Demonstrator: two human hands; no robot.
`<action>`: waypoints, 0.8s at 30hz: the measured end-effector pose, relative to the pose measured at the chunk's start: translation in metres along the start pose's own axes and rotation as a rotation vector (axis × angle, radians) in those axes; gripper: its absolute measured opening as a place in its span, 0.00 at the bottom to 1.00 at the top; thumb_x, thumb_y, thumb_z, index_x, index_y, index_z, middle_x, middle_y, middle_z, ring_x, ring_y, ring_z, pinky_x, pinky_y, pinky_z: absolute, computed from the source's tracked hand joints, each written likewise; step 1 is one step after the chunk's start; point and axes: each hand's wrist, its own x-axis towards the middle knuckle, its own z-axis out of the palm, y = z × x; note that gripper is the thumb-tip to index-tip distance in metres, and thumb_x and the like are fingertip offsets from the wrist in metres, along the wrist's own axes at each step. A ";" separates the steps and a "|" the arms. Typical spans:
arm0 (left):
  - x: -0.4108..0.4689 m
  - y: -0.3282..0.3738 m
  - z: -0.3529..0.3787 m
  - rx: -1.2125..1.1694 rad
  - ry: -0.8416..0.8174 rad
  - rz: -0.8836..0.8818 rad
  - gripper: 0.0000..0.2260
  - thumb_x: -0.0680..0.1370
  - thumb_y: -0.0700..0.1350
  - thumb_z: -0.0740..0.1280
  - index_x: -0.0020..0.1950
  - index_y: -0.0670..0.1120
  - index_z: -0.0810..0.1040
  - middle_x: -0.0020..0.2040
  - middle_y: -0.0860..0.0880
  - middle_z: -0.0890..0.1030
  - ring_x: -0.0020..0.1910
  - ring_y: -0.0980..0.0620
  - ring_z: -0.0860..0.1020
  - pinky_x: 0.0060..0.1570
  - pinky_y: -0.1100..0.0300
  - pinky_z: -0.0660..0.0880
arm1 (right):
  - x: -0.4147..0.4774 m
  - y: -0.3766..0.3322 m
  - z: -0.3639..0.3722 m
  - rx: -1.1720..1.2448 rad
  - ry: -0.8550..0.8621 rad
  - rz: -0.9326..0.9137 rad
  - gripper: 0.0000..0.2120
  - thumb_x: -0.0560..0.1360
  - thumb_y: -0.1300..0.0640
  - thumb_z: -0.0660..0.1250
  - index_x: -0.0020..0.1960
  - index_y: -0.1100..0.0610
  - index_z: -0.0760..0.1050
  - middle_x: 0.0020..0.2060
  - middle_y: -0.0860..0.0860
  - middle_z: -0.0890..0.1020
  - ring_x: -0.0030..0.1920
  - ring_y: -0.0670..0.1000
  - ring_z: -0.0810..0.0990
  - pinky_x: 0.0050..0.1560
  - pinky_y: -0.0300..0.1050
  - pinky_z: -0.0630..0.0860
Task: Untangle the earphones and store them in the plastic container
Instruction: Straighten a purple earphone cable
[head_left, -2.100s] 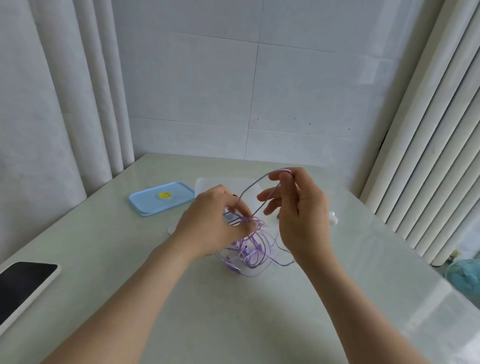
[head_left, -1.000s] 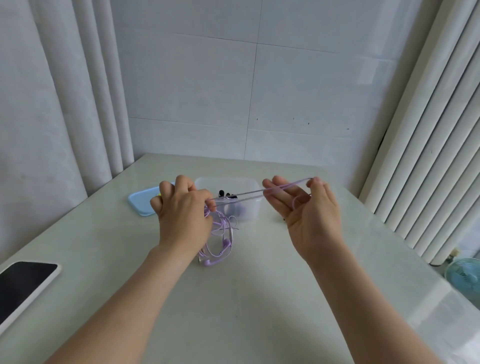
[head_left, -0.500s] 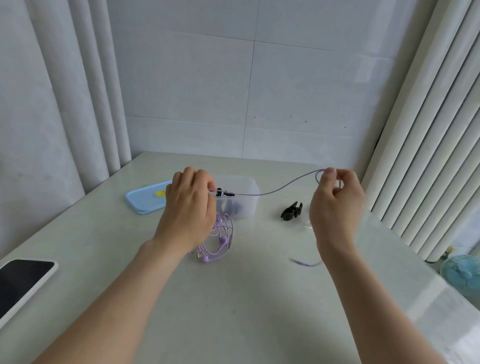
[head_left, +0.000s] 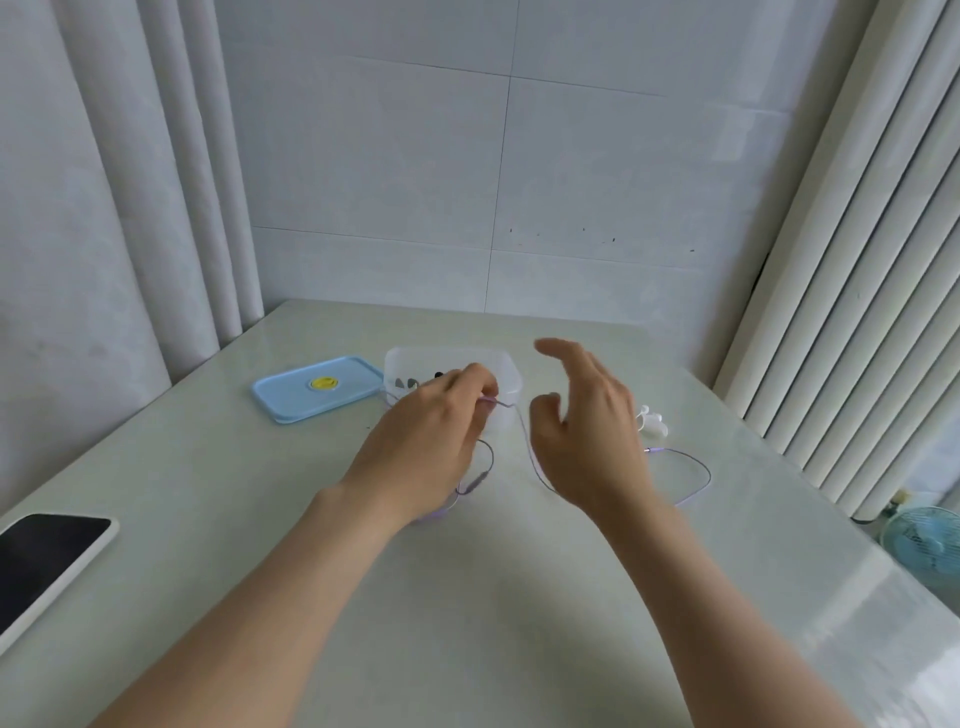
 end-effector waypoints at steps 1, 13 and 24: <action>0.000 0.002 0.002 -0.034 0.002 0.008 0.07 0.86 0.45 0.58 0.64 0.47 0.71 0.55 0.48 0.80 0.50 0.46 0.78 0.47 0.49 0.76 | -0.003 -0.006 0.002 0.095 -0.046 -0.064 0.25 0.77 0.63 0.64 0.73 0.53 0.73 0.66 0.49 0.81 0.62 0.49 0.78 0.59 0.37 0.67; 0.002 -0.001 -0.008 -0.292 -0.038 -0.164 0.16 0.73 0.50 0.76 0.59 0.55 0.79 0.51 0.59 0.82 0.50 0.58 0.82 0.55 0.60 0.77 | 0.009 0.012 0.004 0.060 0.129 -0.163 0.07 0.83 0.56 0.66 0.49 0.53 0.82 0.41 0.45 0.82 0.40 0.49 0.78 0.49 0.53 0.74; 0.000 -0.021 -0.003 0.101 -0.110 -0.186 0.22 0.70 0.41 0.72 0.62 0.54 0.73 0.53 0.54 0.67 0.55 0.47 0.72 0.53 0.51 0.69 | 0.014 -0.006 -0.015 0.847 0.267 0.453 0.11 0.88 0.59 0.47 0.56 0.58 0.68 0.39 0.57 0.87 0.38 0.57 0.87 0.46 0.53 0.82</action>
